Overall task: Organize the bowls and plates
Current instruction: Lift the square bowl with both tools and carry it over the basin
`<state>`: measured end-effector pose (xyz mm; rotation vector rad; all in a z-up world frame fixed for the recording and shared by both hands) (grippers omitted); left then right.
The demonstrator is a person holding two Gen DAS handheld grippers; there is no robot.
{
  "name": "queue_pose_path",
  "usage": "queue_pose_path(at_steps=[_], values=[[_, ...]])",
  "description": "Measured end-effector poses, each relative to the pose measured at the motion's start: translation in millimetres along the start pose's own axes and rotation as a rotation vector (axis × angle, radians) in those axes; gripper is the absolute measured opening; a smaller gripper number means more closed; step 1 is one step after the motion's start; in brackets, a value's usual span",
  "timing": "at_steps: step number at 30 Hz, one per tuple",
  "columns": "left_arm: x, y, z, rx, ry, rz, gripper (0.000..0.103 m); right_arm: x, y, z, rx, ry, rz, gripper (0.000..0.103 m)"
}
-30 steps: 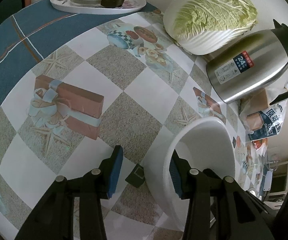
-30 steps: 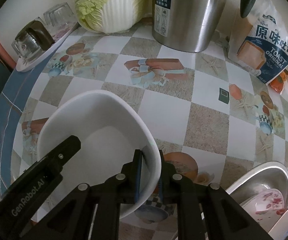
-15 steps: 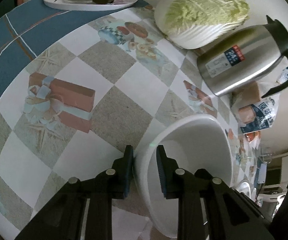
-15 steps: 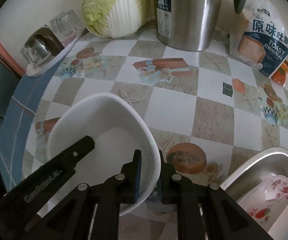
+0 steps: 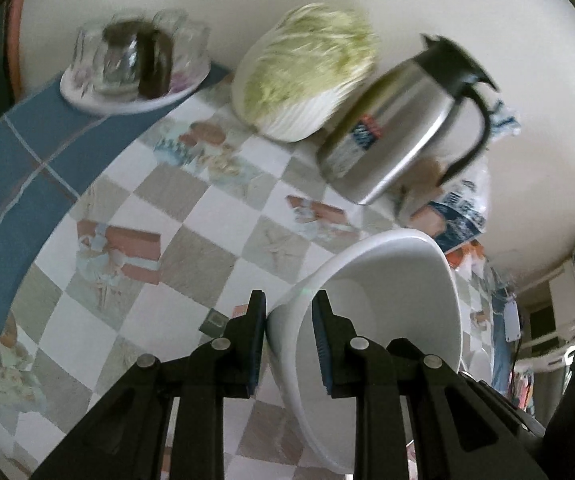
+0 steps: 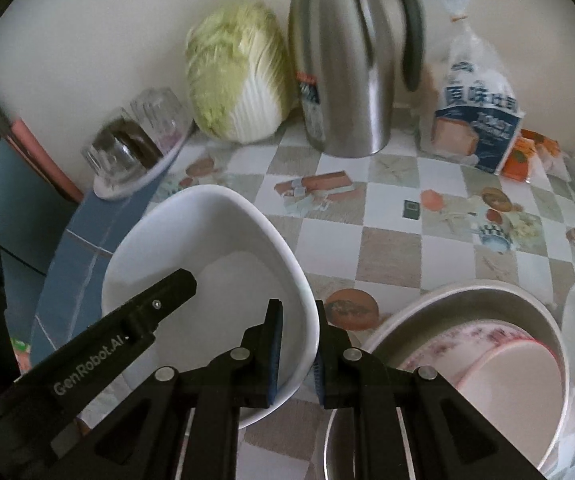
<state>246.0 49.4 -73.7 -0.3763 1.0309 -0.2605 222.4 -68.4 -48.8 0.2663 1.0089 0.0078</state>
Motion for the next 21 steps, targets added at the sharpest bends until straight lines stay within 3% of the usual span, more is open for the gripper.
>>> queue_pose_path(at_steps=[6,21], values=[[-22.5,-39.2,-3.3,0.132,-0.025,0.024,0.024,-37.2,-18.5,-5.4,0.058,-0.065,0.021,0.015],[-58.1,-135.9,-45.9,0.373,-0.070,-0.007,0.024,-113.1,-94.3,-35.8,0.222,-0.224,0.040,0.016]])
Point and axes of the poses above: each gripper's, at about its wrist camera, not at the fingertips, and x roughly the way its jaws point, y to its left, z to its top, the point moved 8 cm from there along x, roughly the way its jaws point, and after that the axes turned 2 degrees about x, right-handed, at the moved point
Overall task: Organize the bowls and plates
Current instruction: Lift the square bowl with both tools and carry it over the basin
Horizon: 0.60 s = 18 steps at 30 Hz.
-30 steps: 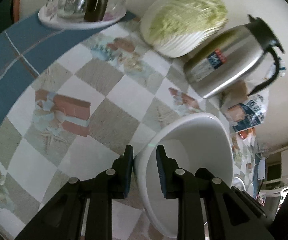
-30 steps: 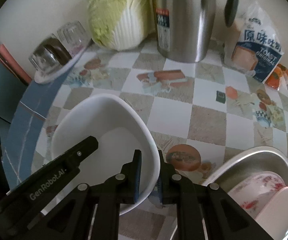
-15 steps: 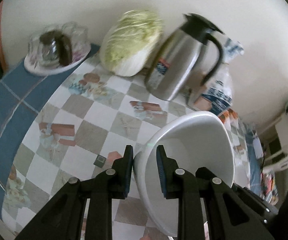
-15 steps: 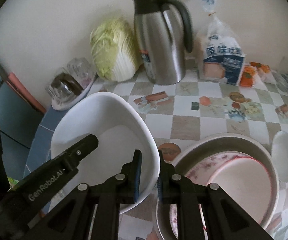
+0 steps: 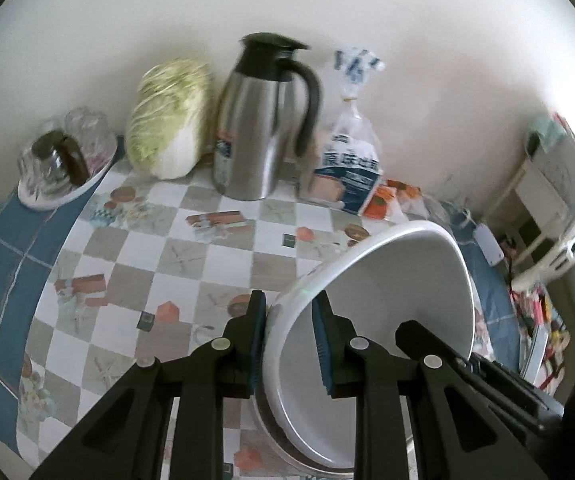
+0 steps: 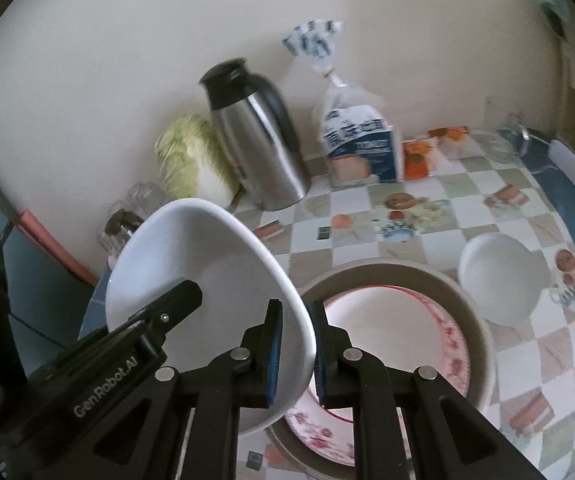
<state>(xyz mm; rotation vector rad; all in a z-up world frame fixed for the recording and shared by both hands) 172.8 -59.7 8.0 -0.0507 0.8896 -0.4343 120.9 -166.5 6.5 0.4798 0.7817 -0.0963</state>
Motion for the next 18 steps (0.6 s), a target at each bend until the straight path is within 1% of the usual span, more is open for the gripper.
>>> queue_pose_path(at_steps=[2,7,14,18], values=[[0.7,-12.3,-1.8,0.030,0.003,0.001,0.024,-6.2,-11.0,1.6,0.022,-0.006,0.002,0.016],[8.4,-38.5,-8.0,0.077,0.022,-0.005,0.024,-18.0,-34.6,5.2,0.028,-0.037,-0.041,0.016],[26.6,-46.5,-18.2,0.057,0.074,-0.023,0.024,-9.5,-58.1,0.8,0.077,-0.002,-0.028,0.016],[37.5,-51.3,-26.4,0.059,0.108,-0.017,0.024,-2.4,-68.0,-3.1,0.087,0.018,-0.042,0.016]])
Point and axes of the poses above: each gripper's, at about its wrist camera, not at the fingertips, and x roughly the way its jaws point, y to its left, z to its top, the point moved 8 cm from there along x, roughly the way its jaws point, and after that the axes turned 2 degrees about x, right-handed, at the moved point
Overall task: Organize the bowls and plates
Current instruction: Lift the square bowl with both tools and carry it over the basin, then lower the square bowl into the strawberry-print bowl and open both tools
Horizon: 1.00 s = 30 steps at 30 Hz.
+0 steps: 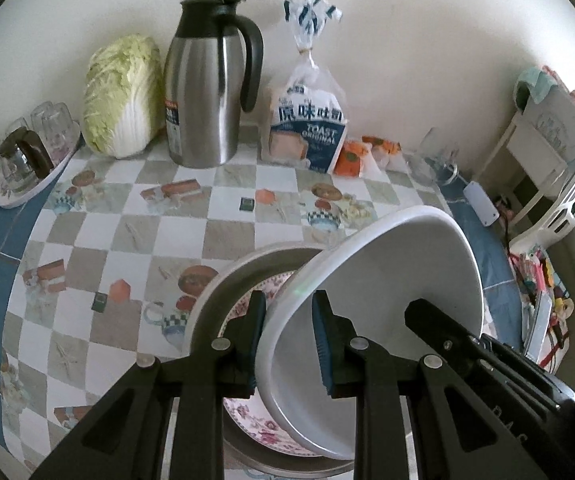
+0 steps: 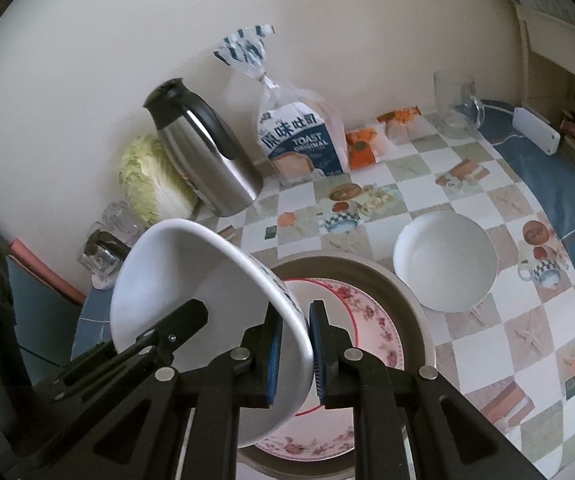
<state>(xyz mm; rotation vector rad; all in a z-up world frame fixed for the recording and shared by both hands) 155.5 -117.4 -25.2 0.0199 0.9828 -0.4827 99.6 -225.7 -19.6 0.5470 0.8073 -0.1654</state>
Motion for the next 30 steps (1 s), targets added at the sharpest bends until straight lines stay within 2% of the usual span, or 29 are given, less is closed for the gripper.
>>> queue_pose_path(at_steps=[6,17,30], values=[[10.8,-8.6,-5.6,0.031,0.030,0.017,0.024,6.9,-12.9,-1.6,0.027,0.019,-0.012,0.016],[24.7,-6.8,-12.9,0.022,0.074,0.014,0.024,19.0,-24.1,-4.4,0.059,0.051,-0.012,0.016],[27.6,4.3,-12.3,-0.014,0.077,0.013,0.024,28.2,-27.7,-7.0,0.069,0.076,-0.026,0.017]])
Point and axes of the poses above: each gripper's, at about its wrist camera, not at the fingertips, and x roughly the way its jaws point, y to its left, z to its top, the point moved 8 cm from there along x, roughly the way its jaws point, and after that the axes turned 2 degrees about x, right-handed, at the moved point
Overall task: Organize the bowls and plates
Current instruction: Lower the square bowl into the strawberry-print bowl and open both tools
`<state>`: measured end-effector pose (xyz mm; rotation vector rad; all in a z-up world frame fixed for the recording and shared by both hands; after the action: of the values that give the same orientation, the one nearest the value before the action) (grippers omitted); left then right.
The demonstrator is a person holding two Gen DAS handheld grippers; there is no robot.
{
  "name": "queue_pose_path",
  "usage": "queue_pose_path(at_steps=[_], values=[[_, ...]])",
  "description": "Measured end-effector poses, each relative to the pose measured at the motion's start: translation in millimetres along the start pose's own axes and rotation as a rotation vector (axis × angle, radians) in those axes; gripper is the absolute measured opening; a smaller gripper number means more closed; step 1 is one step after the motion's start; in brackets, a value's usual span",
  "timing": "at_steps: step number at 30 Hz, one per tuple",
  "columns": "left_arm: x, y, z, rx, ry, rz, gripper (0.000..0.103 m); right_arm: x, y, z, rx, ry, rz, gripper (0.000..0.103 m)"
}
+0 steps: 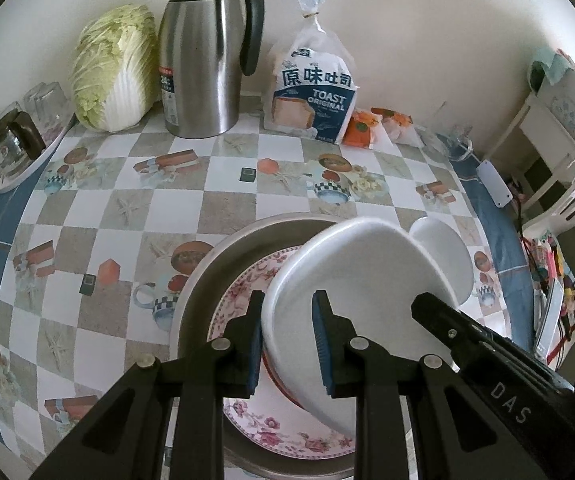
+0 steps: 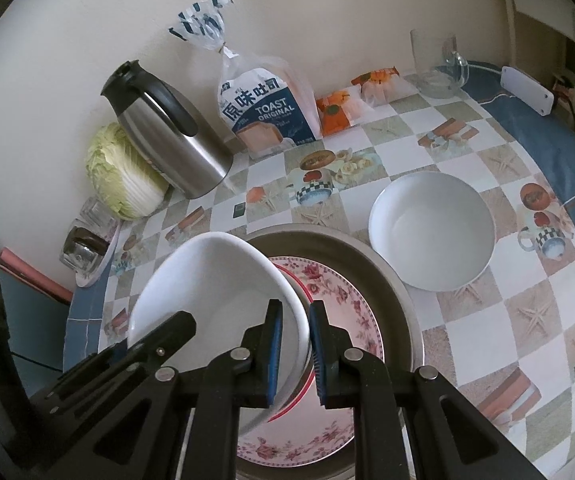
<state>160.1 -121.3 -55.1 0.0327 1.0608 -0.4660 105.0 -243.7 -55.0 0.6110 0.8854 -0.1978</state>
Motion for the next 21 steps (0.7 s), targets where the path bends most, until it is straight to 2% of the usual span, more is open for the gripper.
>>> queue_pose_path(at_steps=[18,20,21], values=[[-15.0,9.9,8.5,-0.043,-0.037,-0.025,0.024,-3.0,3.2,2.7,0.003,-0.008,0.001,0.017],[-21.2,13.6,11.4,-0.054,-0.051,-0.023,0.026,-5.8,4.5,4.3,-0.005,-0.018,-0.002,0.017],[-23.4,15.3,12.6,-0.061,-0.055,-0.024,0.032,-7.0,5.3,5.0,-0.007,-0.020,-0.003,0.017]])
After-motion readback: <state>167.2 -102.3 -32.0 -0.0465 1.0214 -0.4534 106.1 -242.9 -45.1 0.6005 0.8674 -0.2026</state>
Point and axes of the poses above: each gripper's, at about its wrist camera, not at the fingertips, and x roughly the way its jaws point, y to its left, z to its top, the point moved 8 cm from there along x, roughly the way its jaws point, and after that the axes turned 2 degrees about x, right-handed, at the moved point
